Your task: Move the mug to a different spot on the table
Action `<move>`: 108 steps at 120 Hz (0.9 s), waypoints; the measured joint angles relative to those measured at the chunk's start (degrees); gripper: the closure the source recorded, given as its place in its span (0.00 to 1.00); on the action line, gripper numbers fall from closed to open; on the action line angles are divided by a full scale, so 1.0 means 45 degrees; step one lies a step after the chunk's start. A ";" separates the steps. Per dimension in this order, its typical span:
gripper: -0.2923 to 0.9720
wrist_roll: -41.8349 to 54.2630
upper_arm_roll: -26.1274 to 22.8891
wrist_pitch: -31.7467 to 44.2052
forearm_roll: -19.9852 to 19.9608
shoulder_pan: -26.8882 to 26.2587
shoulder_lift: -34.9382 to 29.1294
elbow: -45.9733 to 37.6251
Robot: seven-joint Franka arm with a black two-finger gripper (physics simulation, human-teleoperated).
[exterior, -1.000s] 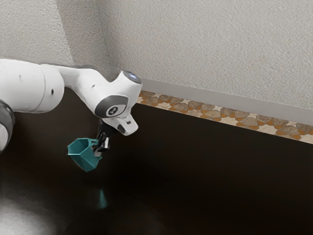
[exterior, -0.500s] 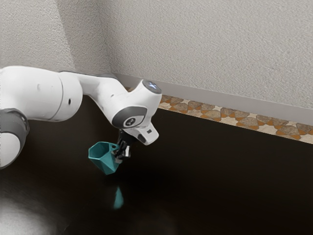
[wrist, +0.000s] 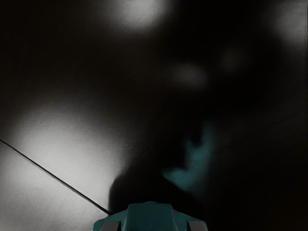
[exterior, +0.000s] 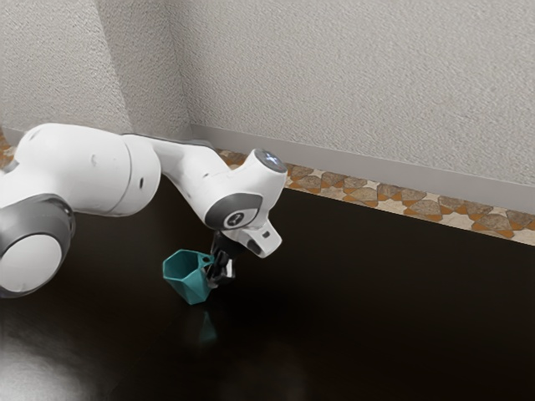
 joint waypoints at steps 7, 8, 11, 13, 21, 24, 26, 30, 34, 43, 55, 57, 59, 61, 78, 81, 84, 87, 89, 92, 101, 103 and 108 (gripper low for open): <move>0.64 0.0003 0.0001 -0.0006 -0.0065 0.0009 0.0046 0.0015; 0.63 0.0003 0.0001 -0.0006 -0.0075 0.0010 0.0051 0.0016; 0.61 0.0005 0.0001 -0.0011 -0.0105 0.0012 0.0064 0.0020; 0.60 0.0006 0.0001 -0.0013 -0.0122 0.0015 0.0070 0.0025; 0.54 0.0010 0.0001 -0.0018 -0.0184 0.0030 0.0088 0.0034; 0.52 0.0011 0.0001 -0.0018 -0.0222 0.0032 0.0094 0.0043; 0.51 0.0012 0.0001 -0.0019 -0.0246 0.0033 0.0102 0.0048; 0.48 0.0014 0.0001 -0.0010 -0.0295 0.0034 0.0148 0.0106; 0.45 0.0017 0.0003 -0.0002 -0.0380 0.0039 0.0196 0.0180; 0.40 0.0021 0.0004 0.0018 -0.0560 0.0051 0.0279 0.0299; 0.34 0.0024 0.0013 0.0095 -0.0830 0.0045 0.0317 0.0374; 0.33 0.0025 0.0015 0.0106 -0.0879 0.0038 0.0311 0.0397; 0.33 0.0025 0.0017 0.0116 -0.0921 0.0027 0.0303 0.0432; 0.32 0.0025 0.0018 0.0125 -0.0966 0.0007 0.0289 0.0458; 0.29 0.0026 0.0020 0.0178 -0.1381 -0.0119 0.0202 0.0506; 0.28 0.0026 0.0021 0.0184 -0.1472 -0.0138 0.0170 0.0507; 0.28 0.0026 0.0021 0.0189 -0.1580 -0.0166 0.0136 0.0517; 0.28 0.0026 0.0011 0.0194 -0.1677 -0.0185 0.0106 0.0571; 0.27 0.0026 0.0003 0.0198 -0.1737 -0.0195 0.0095 0.0620; 0.27 0.0026 -0.0010 0.0204 -0.1842 -0.0204 0.0084 0.0700; 0.27 0.0030 -0.0149 0.0217 -0.2242 -0.0215 -0.0107 0.0898; 0.26 0.0030 -0.0182 0.0218 -0.2362 -0.0213 -0.0214 0.0950; 0.26 0.0028 -0.0297 0.0220 -0.2817 -0.0137 -0.0605 0.1057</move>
